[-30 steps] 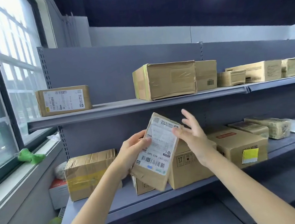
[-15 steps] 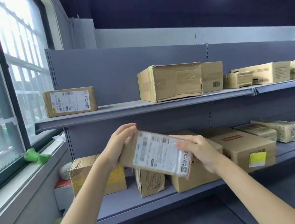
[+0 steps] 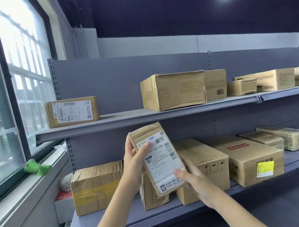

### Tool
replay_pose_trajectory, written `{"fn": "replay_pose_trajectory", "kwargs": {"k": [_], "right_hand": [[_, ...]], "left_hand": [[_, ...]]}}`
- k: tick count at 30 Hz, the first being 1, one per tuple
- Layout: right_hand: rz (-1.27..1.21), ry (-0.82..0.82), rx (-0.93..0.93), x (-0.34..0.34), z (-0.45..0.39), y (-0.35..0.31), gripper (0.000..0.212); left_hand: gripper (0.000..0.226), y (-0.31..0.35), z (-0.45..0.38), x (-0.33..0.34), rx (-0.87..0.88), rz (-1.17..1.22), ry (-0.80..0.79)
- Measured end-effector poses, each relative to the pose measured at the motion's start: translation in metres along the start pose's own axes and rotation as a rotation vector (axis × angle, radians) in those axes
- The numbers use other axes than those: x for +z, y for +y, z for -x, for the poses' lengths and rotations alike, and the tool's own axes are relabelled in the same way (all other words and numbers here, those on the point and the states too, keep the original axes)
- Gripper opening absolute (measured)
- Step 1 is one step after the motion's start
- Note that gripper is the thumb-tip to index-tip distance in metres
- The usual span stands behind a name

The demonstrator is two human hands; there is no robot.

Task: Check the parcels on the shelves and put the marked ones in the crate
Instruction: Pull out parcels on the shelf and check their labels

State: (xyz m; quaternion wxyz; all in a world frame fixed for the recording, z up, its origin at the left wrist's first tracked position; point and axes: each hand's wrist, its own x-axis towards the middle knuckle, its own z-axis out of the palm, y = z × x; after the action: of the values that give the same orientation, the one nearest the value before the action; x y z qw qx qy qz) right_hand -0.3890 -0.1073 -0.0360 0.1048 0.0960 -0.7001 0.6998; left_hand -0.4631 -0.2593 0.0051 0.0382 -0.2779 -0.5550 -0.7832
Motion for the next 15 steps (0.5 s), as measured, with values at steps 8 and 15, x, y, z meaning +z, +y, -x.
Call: {"fn": "replay_pose_trajectory", "kwargs": {"k": [8,15], "right_hand": [[-0.107,0.006,-0.115,0.004,-0.003,-0.012,0.062],[-0.253,0.119,-0.222,0.009,-0.013,-0.010,0.056]], "left_hand": [[0.045,0.013,-0.004,0.004,0.021,-0.103,-0.165],[0.069,-0.008,0.029,0.004,0.023,-0.121,-0.277]]}}
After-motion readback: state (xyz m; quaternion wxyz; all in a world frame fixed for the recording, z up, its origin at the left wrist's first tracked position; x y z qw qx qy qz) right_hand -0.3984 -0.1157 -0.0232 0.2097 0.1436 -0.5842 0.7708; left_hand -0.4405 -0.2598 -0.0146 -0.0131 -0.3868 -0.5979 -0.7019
